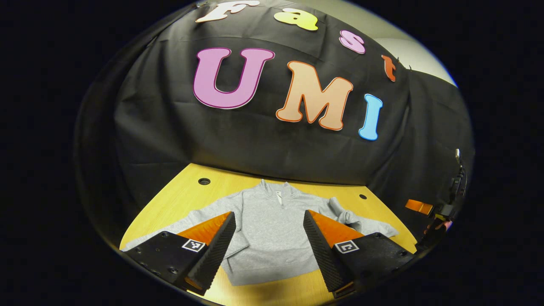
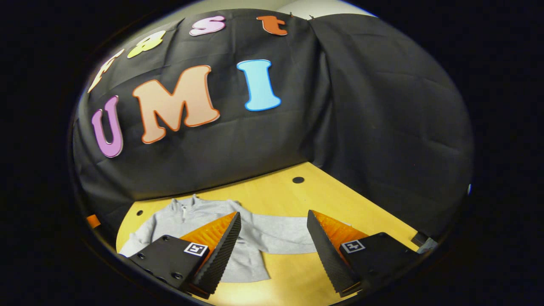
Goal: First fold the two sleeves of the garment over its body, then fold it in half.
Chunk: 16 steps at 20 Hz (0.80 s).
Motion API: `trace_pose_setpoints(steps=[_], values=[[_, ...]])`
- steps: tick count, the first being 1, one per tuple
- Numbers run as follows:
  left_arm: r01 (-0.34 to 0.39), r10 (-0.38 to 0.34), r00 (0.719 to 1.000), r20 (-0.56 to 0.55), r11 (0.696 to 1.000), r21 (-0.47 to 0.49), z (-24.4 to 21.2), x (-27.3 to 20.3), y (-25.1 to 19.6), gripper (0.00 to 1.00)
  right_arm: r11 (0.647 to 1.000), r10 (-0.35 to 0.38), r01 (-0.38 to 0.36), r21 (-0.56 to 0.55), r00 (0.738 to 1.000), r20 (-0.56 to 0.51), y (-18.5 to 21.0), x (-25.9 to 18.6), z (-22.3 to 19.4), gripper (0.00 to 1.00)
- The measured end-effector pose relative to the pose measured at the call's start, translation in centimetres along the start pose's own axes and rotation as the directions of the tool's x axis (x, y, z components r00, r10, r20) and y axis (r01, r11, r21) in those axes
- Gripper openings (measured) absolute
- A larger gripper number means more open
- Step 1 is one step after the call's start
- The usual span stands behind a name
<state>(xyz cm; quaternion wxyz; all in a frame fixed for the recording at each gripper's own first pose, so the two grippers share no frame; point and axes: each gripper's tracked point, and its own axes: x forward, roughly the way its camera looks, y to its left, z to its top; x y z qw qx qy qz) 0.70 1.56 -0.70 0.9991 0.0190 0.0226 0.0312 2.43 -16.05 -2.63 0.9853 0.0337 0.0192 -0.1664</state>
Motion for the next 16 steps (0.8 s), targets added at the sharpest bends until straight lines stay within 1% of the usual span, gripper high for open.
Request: trace_pose_setpoints(steps=[1,2,3,4,9,10,11,15,16], values=[[-0.005,0.005,1.0,-0.003,1.0,-0.001,-0.2,0.1,0.1,0.94,1.0,-0.009,0.009,0.012,1.0,-0.012,-0.9,0.5,-0.2,0.98],[-0.007,0.007,1.0,-0.007,1.0,-0.003,-0.2,0.2,0.1,0.94,0.999,-0.026,0.027,0.019,0.999,-0.024,-2.0,1.2,-0.6,0.97],[-0.01,0.01,1.0,-0.009,1.0,-0.004,-0.2,0.2,0.2,0.94,0.999,-0.044,0.045,0.02,0.998,-0.034,-3.0,1.9,-1.0,0.94],[-0.013,0.013,1.0,-0.013,1.0,-0.006,-0.3,0.4,0.2,0.94,0.998,-0.058,0.059,0.017,0.997,-0.049,-3.9,2.6,-1.5,0.98],[-0.03,0.03,0.999,-0.026,1.0,-0.007,-0.5,0.9,0.6,0.94,0.993,-0.116,0.119,0.02,0.987,-0.109,-8.0,5.8,-3.8,0.98],[-0.036,0.036,0.999,-0.026,0.999,-0.009,-0.4,1.0,0.6,0.94,0.991,-0.126,0.13,0.023,0.984,-0.127,-8.8,6.4,-4.7,0.94],[-0.042,0.041,0.999,-0.028,0.999,-0.011,-0.5,1.0,0.7,0.94,0.99,-0.136,0.139,0.017,0.98,-0.145,-9.6,7.1,-5.4,0.98],[-0.055,0.053,0.997,-0.047,0.998,-0.031,-1.1,1.1,1.0,0.95,0.985,-0.17,0.173,-0.006,0.959,-0.225,-12.5,9.5,-9.0,0.98],[-0.059,0.057,0.997,-0.053,0.998,-0.036,-1.2,1.1,1.1,0.94,0.983,-0.181,0.184,-0.013,0.953,-0.242,-13.2,10.1,-9.8,0.94]])
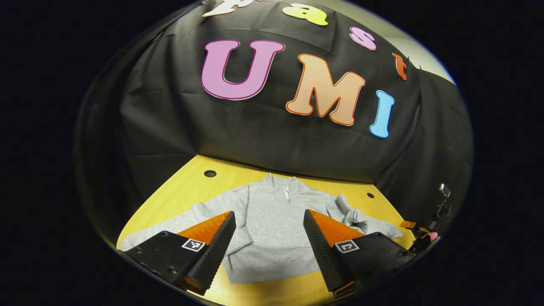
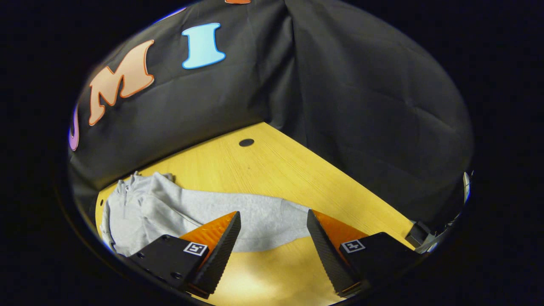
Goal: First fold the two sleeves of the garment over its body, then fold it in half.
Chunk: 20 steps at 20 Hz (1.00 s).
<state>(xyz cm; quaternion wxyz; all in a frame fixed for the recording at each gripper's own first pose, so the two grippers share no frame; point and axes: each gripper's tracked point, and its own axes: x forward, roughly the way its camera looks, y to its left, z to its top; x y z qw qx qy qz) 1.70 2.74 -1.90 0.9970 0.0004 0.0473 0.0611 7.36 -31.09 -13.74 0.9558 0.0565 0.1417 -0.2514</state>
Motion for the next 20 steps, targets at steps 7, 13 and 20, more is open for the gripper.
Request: trace_pose_setpoints(steps=[7,13,20], values=[[-0.021,0.022,1.0,-0.011,1.0,0.012,0.0,0.6,0.0,0.94,0.999,-0.034,0.032,-0.022,0.996,-0.085,-1.9,3.2,-2.3,0.98],[-0.008,0.008,1.0,-0.004,1.0,0.022,0.3,0.9,-0.6,0.94,0.995,-0.058,0.046,-0.089,0.99,-0.131,-2.2,4.2,-3.8,0.95],[-0.026,0.027,1.0,-0.004,1.0,0.013,0.3,0.6,0.2,0.94,0.997,-0.037,0.025,-0.072,0.985,-0.168,-1.4,4.4,-5.3,0.62]])
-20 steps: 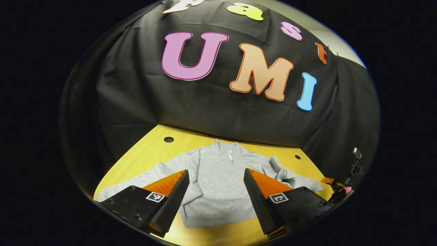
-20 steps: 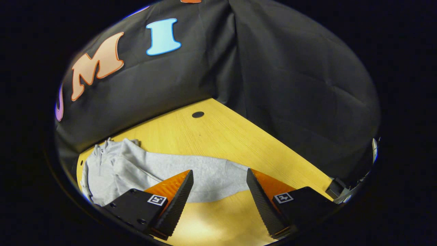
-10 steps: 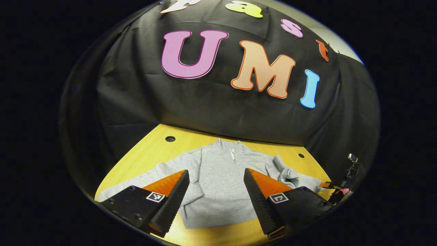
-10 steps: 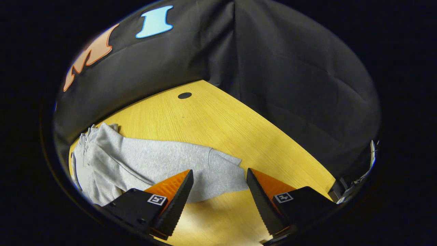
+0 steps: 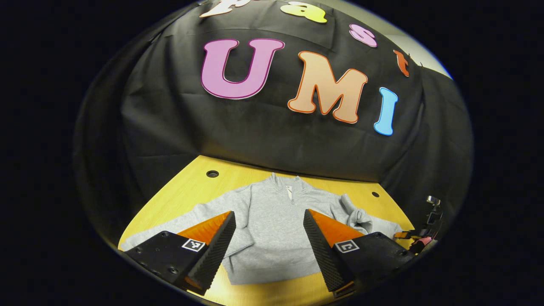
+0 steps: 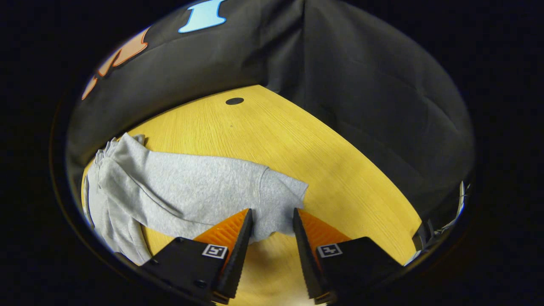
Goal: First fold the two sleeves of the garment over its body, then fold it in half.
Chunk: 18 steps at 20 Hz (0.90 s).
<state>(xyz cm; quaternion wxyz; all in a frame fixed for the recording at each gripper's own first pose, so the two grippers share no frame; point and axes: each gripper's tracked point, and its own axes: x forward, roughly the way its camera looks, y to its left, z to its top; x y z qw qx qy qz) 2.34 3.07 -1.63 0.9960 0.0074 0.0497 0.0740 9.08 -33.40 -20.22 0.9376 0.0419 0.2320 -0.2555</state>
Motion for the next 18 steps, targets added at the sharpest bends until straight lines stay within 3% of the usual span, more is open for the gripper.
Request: trace_pose_setpoints(steps=[2,3,5,11,13,18], values=[[-0.004,0.004,1.0,-0.002,1.0,-0.015,-0.1,-0.1,0.2,0.94,1.0,0.017,-0.017,0.025,1.0,-0.009,0.5,0.0,0.0,0.51],[-0.006,0.006,1.0,-0.002,1.0,-0.023,-0.2,-0.2,0.3,0.94,0.999,0.019,-0.018,0.039,1.0,-0.013,0.8,0.2,0.0,0.34],[-0.007,0.007,1.0,-0.002,0.999,-0.033,-0.3,-0.1,0.4,0.94,0.999,0.016,-0.016,0.037,1.0,-0.016,0.7,0.1,0.2,0.22],[-0.006,0.006,1.0,-0.004,0.999,-0.037,-0.4,-0.2,0.7,0.94,0.999,0.011,-0.008,0.053,0.999,-0.046,1.1,-0.3,0.1,0.08],[-0.008,0.008,1.0,-0.004,0.999,-0.035,-0.5,-0.4,0.8,0.94,0.999,0.019,-0.018,0.049,1.0,-0.019,1.5,-0.9,0.8,0.08],[-0.011,0.011,1.0,0.008,0.999,-0.037,-0.4,-0.8,1.4,0.94,0.988,0.134,-0.141,0.06,0.985,0.112,6.6,-5.2,5.0,0.1]])
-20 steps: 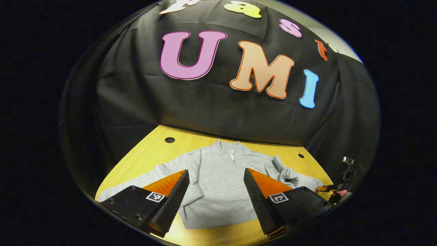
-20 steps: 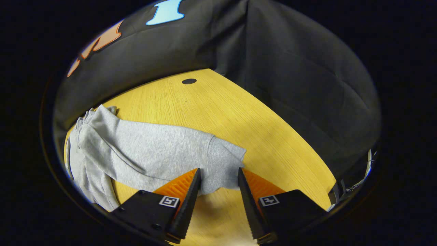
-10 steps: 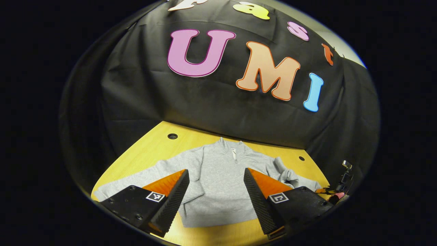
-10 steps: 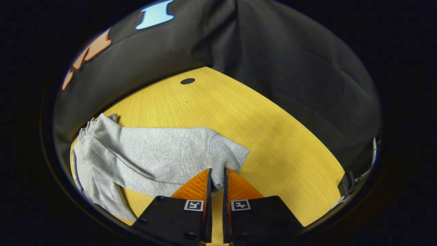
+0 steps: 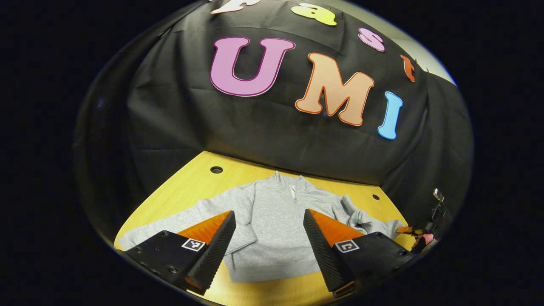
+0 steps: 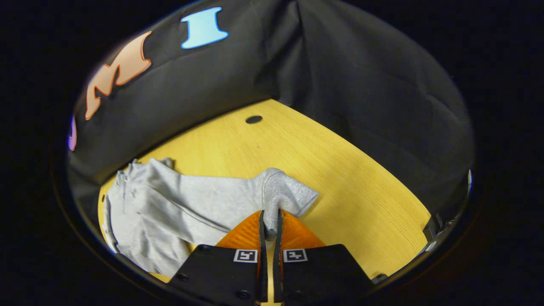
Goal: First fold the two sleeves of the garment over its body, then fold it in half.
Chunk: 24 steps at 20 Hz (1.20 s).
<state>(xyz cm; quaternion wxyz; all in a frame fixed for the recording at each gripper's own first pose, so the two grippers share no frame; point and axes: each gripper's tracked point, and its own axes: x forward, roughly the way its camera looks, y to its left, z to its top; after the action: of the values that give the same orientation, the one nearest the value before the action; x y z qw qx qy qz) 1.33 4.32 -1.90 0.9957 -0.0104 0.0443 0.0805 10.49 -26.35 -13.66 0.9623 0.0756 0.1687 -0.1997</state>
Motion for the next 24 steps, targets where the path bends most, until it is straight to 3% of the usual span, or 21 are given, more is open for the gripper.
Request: trace_pose_setpoints(steps=[6,7,14,16,19,24], values=[[-0.013,0.013,1.0,0.009,1.0,0.018,-0.6,-1.2,1.4,0.94,0.974,0.21,-0.202,-0.099,0.974,0.084,11.1,-4.5,3.3,0.07],[-0.015,0.015,1.0,0.01,1.0,0.019,-0.7,-1.5,1.6,0.91,0.965,0.248,-0.238,-0.113,0.965,0.087,13.0,-5.2,3.6,0.07],[-0.059,0.058,0.998,0.013,0.998,0.036,-1.5,-3.7,4.3,0.94,0.877,0.471,-0.454,-0.158,0.877,0.093,26.0,-10.2,3.6,0.08],[-0.076,0.076,0.997,0.008,0.997,0.027,-2.1,-4.4,5.2,0.94,0.838,0.541,-0.526,-0.144,0.836,0.091,29.8,-11.5,3.5,0.08],[-0.113,0.113,0.994,-0.005,0.994,-0.003,-3.1,-5.4,6.9,0.94,0.745,0.663,-0.646,-0.165,0.743,0.087,36.3,-14.5,3.3,0.07],[-0.197,0.197,0.98,-0.015,0.979,-0.042,-4.3,-7.4,10.3,0.94,0.589,0.795,-0.782,-0.205,0.606,-0.03,47.0,-17.3,-2.4,0.07]])
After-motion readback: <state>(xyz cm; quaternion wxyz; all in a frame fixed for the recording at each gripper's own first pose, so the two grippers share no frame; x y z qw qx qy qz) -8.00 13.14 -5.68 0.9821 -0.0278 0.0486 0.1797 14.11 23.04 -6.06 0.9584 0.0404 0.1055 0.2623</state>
